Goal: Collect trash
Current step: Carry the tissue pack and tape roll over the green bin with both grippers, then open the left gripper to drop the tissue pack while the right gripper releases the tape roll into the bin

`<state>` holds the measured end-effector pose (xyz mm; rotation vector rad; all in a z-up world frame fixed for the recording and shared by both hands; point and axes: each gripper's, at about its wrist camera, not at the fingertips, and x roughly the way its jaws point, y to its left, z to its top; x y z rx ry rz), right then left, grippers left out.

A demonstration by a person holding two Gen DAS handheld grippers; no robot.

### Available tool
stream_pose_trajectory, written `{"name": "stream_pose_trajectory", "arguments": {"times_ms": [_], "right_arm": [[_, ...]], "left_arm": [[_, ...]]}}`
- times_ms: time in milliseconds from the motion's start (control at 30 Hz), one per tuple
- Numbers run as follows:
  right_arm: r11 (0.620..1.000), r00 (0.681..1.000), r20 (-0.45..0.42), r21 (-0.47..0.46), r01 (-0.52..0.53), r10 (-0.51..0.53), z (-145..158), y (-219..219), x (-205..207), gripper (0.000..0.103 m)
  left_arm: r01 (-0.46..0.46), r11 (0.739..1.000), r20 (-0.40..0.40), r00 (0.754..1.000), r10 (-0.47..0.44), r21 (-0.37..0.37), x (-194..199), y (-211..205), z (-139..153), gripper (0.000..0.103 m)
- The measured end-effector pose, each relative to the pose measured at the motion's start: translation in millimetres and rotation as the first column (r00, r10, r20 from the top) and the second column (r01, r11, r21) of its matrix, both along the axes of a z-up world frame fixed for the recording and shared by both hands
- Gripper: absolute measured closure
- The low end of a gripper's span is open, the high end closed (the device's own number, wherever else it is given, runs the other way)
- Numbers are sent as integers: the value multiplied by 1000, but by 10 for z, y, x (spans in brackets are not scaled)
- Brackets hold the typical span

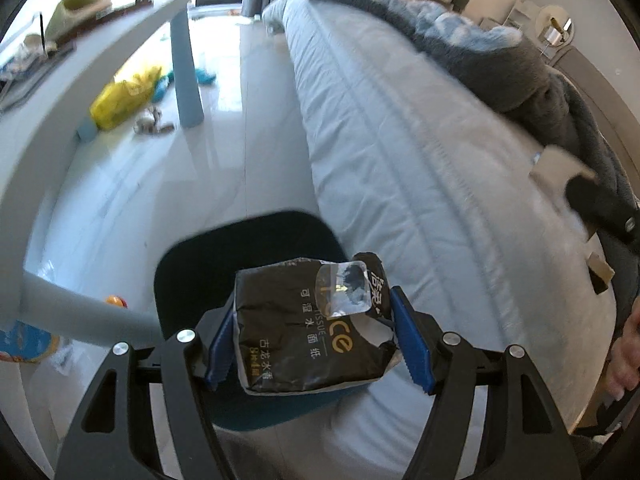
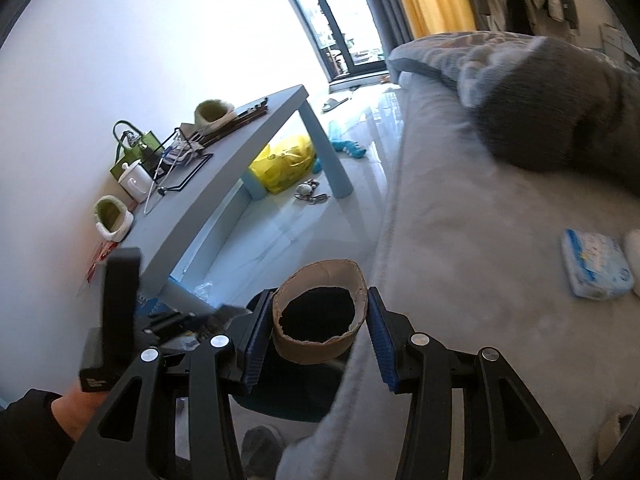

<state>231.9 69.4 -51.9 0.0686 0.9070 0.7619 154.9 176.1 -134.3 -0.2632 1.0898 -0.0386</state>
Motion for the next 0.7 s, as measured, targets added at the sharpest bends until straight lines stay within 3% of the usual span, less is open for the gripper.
{"name": "stream_pose_trajectory", "arguments": {"times_ms": [367, 700], "right_arm": [[999, 998, -9, -2, -54, 54, -78, 425, -30, 56], [995, 995, -25, -21, -97, 97, -202, 776, -34, 56]], "left_arm": [[-11, 1000, -155, 988, 12, 10, -100, 321, -468, 30], [-14, 1000, -224, 974, 18, 20, -226, 554, -592, 22]]}}
